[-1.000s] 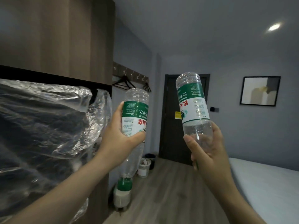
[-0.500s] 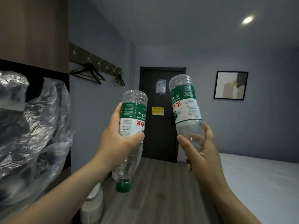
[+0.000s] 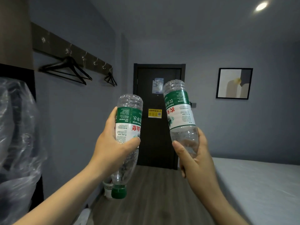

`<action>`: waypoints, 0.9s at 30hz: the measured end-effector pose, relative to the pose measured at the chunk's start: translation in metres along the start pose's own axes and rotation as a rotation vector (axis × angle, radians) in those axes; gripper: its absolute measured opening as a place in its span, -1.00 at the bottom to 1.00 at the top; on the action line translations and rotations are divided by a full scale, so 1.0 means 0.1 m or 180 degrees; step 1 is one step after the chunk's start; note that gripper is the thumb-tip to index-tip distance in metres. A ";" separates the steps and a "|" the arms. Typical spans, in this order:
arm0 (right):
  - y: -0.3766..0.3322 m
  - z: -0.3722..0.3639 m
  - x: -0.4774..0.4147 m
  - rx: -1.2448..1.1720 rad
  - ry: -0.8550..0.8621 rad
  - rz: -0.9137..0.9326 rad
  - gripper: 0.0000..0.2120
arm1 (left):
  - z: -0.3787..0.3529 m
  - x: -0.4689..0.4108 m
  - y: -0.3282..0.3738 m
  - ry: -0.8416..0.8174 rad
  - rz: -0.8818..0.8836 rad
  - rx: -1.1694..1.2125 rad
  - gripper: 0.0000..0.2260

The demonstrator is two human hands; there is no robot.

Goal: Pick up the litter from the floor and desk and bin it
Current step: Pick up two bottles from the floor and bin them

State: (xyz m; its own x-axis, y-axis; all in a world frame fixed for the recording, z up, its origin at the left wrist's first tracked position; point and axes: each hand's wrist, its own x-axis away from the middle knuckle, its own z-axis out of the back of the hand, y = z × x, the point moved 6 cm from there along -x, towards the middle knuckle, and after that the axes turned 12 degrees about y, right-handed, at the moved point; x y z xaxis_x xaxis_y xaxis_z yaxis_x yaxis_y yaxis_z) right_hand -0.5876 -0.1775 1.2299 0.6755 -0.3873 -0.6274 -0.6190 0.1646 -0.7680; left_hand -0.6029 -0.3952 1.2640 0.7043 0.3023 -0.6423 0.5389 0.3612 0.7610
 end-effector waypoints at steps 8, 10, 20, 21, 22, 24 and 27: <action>1.26 -0.38 -1.21 -0.0129 -0.0094 -0.0065 -0.38 | -1.06 -0.97 -0.98 0.0022 0.0019 -0.0121 -0.20; 1.55 -0.47 -1.59 -0.0154 -0.0182 -0.0112 -0.39 | -1.34 -1.25 -1.17 0.0062 0.0047 -0.0177 -0.19; 3.12 -1.22 -2.93 -0.0115 -0.0537 -0.0264 -0.33 | -2.26 -2.46 -2.49 0.0260 0.0309 -0.0480 -0.20; 3.30 -1.33 -3.02 -0.0083 -0.0577 -0.0290 -0.32 | -2.32 -2.59 -2.68 0.0252 0.0353 -0.0483 -0.20; 3.47 -1.44 -3.10 -0.0054 -0.0612 -0.0308 -0.32 | -2.38 -2.70 -2.87 0.0237 0.0398 -0.0470 -0.19; 3.83 -1.67 -3.28 -0.0020 -0.0662 -0.0353 -0.32 | -2.50 -2.95 -3.27 0.0211 0.0494 -0.0453 -0.19; 4.33 -2.10 -3.60 0.0070 -0.0727 -0.0424 -0.32 | -2.65 -3.38 -3.89 0.0180 0.0638 -0.0394 -0.18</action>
State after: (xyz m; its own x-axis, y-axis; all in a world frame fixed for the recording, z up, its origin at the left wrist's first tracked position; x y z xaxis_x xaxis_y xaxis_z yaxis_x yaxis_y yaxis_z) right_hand -1.1827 -0.1570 1.1500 0.8250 -0.1925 -0.5313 -0.5112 0.1465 -0.8469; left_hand -1.1733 -0.4044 1.1608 0.7627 0.4264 -0.4863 0.3278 0.3933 0.8590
